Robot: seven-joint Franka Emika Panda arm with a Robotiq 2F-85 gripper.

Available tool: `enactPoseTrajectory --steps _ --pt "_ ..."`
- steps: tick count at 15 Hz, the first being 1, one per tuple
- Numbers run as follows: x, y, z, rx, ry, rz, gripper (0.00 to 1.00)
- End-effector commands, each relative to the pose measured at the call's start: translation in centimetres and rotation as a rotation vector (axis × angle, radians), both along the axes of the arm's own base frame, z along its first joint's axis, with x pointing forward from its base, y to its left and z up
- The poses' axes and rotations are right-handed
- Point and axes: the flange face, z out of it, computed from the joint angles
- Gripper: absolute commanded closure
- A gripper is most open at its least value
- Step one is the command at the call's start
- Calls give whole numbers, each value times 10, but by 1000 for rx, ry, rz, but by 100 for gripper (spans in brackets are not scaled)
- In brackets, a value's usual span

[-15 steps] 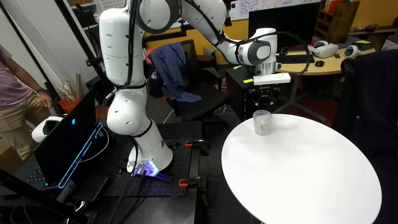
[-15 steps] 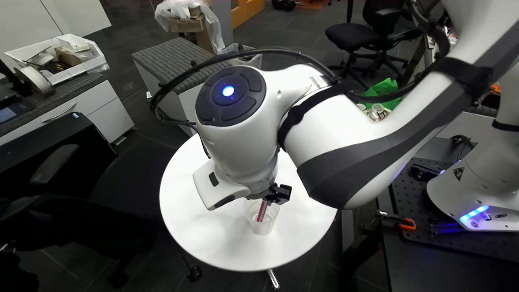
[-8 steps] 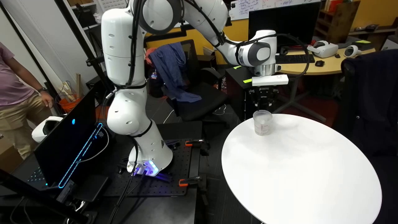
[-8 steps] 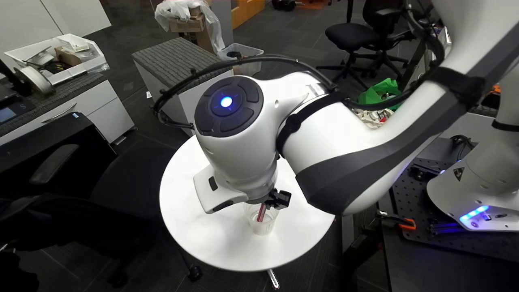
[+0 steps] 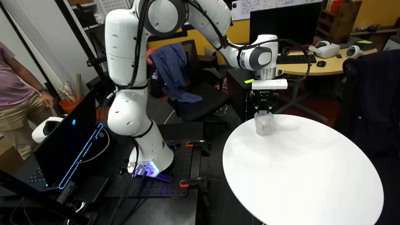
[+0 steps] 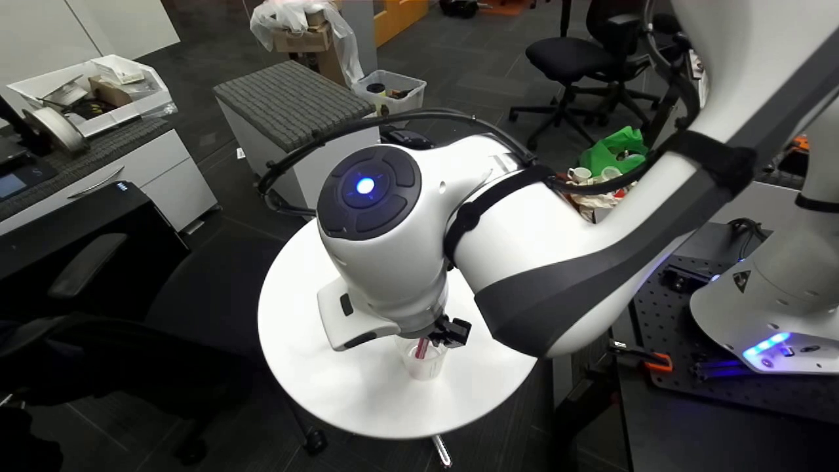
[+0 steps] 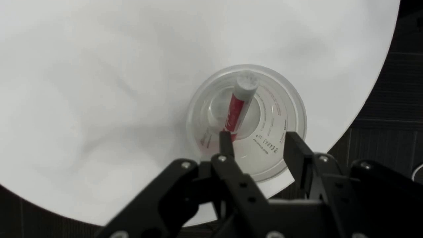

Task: Take the marker out of the cup and put it on the table

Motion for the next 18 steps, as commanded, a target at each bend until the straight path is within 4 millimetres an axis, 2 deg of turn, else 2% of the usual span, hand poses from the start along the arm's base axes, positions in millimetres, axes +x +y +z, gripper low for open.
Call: enactPoseTrajectory --steps 1,3,7,13,18 --pt "2 1 -2 20 -21 -52 55" --pt "1 -1 -2 17 -27 -74 54" --pt "1 -5 -3 17 -36 -113 64" --pt "4 -16 -5 15 -36 -145 57" --pt "9 -25 -8 15 -29 -158 59"
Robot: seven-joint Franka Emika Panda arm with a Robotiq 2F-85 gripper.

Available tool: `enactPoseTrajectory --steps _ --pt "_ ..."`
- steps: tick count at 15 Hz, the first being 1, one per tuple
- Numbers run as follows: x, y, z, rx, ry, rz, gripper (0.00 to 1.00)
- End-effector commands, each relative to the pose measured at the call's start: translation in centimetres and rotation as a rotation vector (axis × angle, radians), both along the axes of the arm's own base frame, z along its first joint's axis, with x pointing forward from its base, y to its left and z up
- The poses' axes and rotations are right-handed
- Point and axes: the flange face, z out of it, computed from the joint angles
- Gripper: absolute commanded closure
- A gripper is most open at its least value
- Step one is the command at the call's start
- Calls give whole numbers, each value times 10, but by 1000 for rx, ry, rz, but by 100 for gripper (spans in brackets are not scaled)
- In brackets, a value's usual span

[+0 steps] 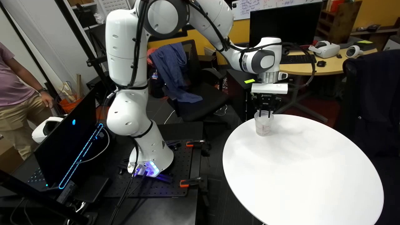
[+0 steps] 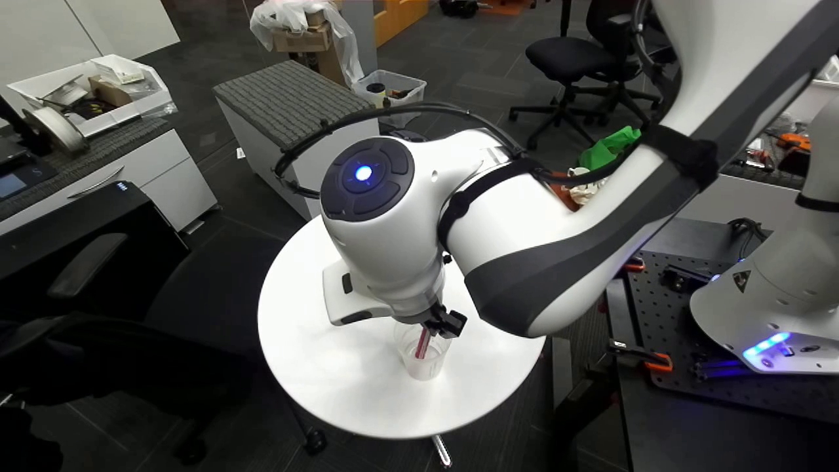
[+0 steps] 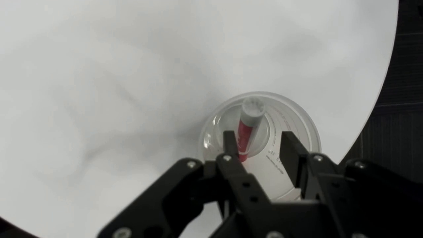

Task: Take the marker out of the cup and put it on the table

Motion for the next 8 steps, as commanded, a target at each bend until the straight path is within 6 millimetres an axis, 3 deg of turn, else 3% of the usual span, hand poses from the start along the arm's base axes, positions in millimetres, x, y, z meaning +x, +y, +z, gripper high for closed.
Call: enactPoseTrajectory --steps 1,4,8 --pt "3 -5 -3 19 -16 -35 60" --pt "4 -8 -7 21 -7 -38 64" --pt "5 -10 -13 22 5 -43 60"
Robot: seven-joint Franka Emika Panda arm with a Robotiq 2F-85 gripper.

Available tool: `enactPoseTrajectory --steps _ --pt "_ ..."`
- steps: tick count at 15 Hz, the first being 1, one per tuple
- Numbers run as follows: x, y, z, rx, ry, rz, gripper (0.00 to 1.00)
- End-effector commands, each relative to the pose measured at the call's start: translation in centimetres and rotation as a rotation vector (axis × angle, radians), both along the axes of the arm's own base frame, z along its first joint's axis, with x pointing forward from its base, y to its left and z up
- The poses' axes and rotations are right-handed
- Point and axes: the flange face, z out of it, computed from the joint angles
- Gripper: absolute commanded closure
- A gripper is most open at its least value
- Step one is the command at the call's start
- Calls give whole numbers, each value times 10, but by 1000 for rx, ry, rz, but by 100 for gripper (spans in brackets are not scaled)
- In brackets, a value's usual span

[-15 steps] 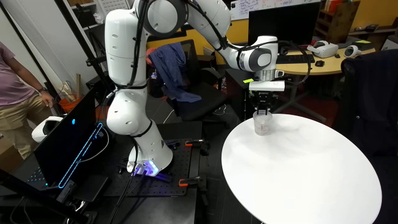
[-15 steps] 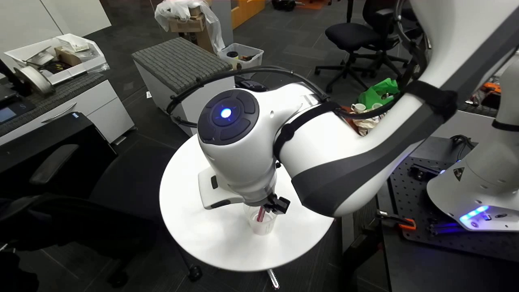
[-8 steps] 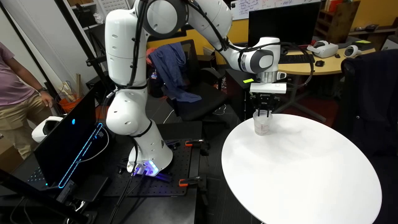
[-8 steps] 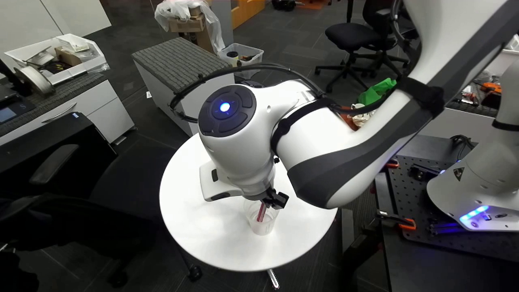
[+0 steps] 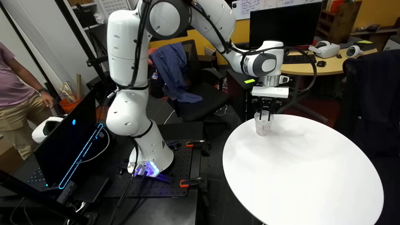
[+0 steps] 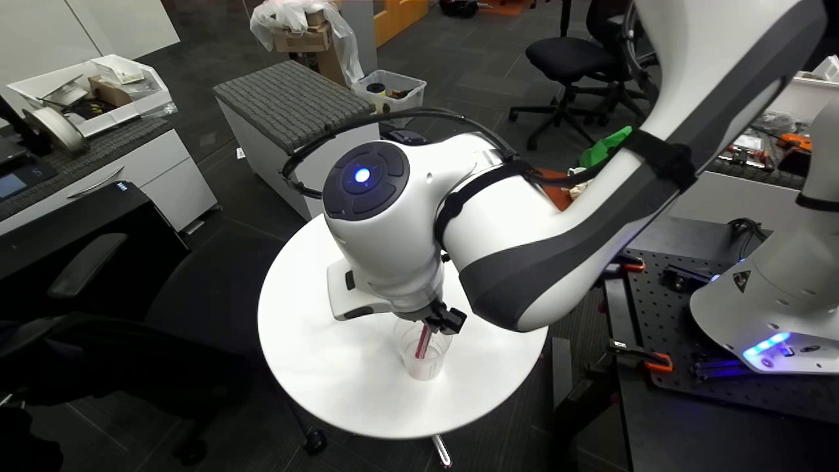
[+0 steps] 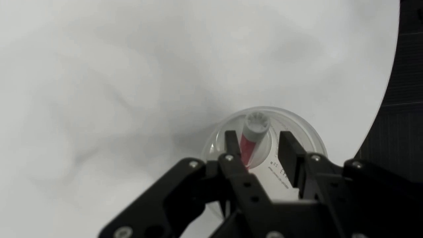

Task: Take the marker out of the cup and put it on the table

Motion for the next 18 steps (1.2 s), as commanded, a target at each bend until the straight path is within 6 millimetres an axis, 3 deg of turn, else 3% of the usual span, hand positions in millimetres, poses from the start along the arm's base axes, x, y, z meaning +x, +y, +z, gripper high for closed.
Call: enactPoseTrajectory --steps 1,13,17,18 --pt "3 1 -3 24 -12 -23 59" --pt "2 -2 -8 22 9 -40 62" --pt "3 -2 -6 19 9 -41 98" --pt "3 -2 -6 19 8 -41 100"
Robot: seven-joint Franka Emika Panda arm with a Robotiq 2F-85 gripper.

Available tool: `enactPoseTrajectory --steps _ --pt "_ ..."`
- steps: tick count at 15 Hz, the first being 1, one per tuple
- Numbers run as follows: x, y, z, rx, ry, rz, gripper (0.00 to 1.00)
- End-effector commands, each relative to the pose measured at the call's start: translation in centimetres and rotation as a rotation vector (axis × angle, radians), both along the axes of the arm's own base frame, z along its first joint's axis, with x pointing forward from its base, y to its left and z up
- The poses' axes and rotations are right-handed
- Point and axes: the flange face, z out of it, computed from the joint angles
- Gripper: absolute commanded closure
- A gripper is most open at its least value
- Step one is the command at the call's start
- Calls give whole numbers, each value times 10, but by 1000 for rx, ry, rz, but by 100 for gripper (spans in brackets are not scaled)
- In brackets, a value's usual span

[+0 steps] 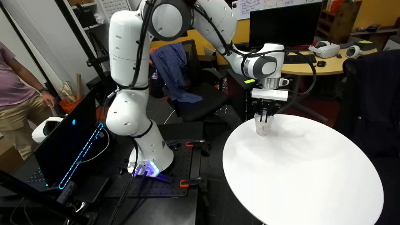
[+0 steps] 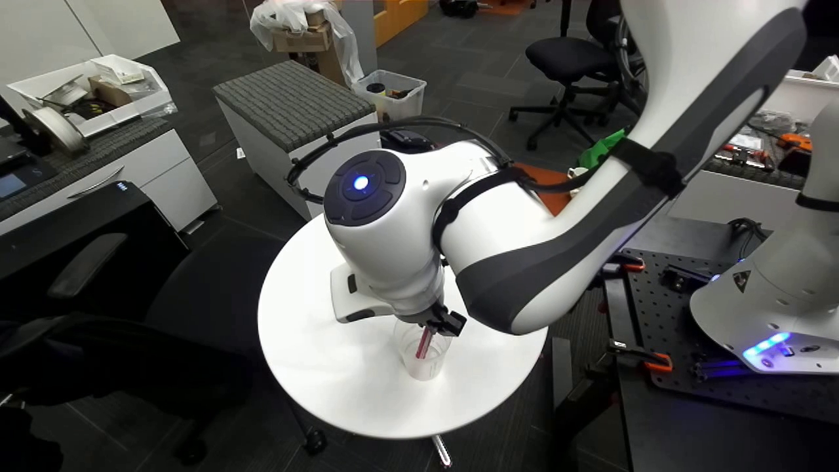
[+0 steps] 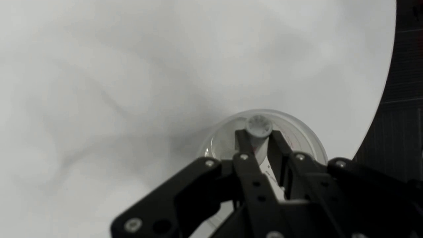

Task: Take the marker out of the cup and put it on the table

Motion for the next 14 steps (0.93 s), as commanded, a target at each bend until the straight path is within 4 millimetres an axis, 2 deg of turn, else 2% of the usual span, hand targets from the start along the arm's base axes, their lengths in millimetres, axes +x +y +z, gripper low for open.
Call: enactPoseTrajectory --steps 1,14 --pt "4 0 4 12 -12 -25 95" --pt "5 3 13 2 -18 -21 95"
